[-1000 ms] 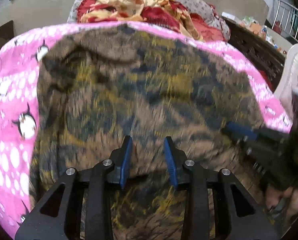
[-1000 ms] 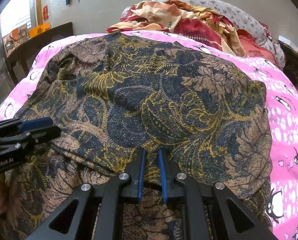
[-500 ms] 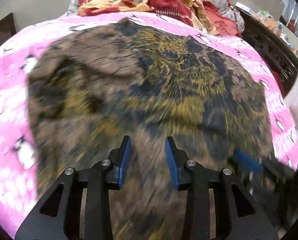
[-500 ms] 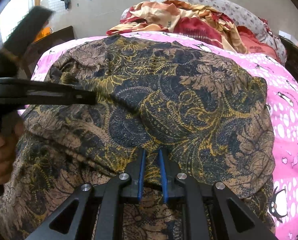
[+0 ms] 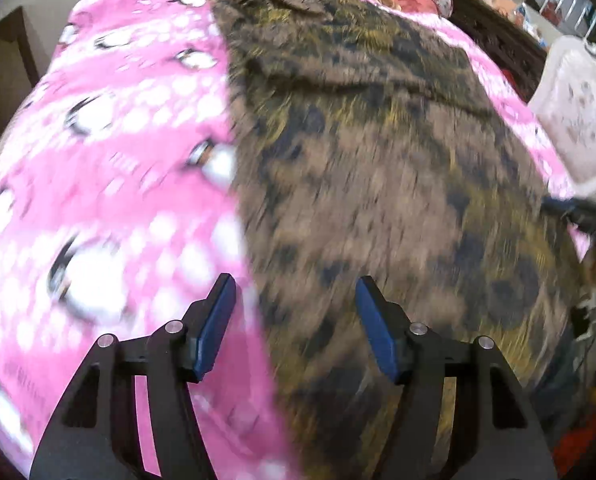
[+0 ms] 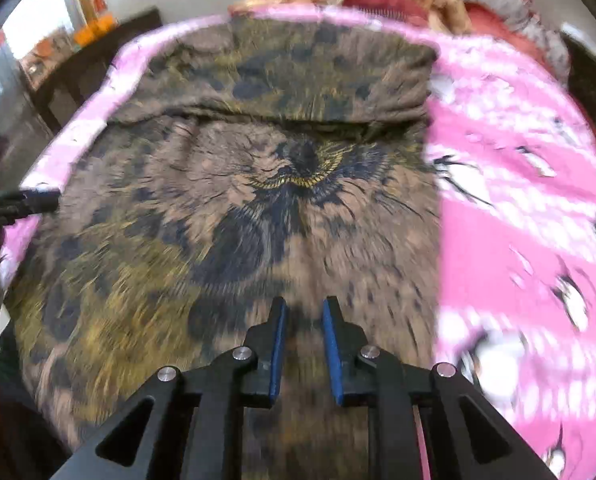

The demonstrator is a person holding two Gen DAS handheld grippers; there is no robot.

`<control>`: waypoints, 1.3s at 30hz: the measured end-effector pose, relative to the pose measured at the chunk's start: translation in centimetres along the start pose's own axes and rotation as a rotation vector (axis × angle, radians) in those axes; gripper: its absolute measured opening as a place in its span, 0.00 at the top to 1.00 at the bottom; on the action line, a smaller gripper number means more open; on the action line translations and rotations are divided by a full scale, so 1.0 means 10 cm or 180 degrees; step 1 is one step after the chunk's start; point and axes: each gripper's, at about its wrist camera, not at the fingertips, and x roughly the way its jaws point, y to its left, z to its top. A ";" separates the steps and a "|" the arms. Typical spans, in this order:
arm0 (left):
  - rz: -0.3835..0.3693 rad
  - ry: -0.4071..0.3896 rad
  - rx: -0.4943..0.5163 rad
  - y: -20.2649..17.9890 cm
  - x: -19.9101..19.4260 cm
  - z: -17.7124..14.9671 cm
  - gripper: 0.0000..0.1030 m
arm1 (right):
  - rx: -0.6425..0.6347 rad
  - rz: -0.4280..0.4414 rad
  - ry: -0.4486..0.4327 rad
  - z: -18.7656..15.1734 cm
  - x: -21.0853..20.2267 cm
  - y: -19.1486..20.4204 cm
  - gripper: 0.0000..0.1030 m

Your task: Fold small clothes

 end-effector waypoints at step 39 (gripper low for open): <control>-0.1190 0.0054 -0.0336 0.05 -0.12 -0.60 0.74 | 0.1028 0.1680 -0.0476 -1.10 -0.37 -0.72 0.76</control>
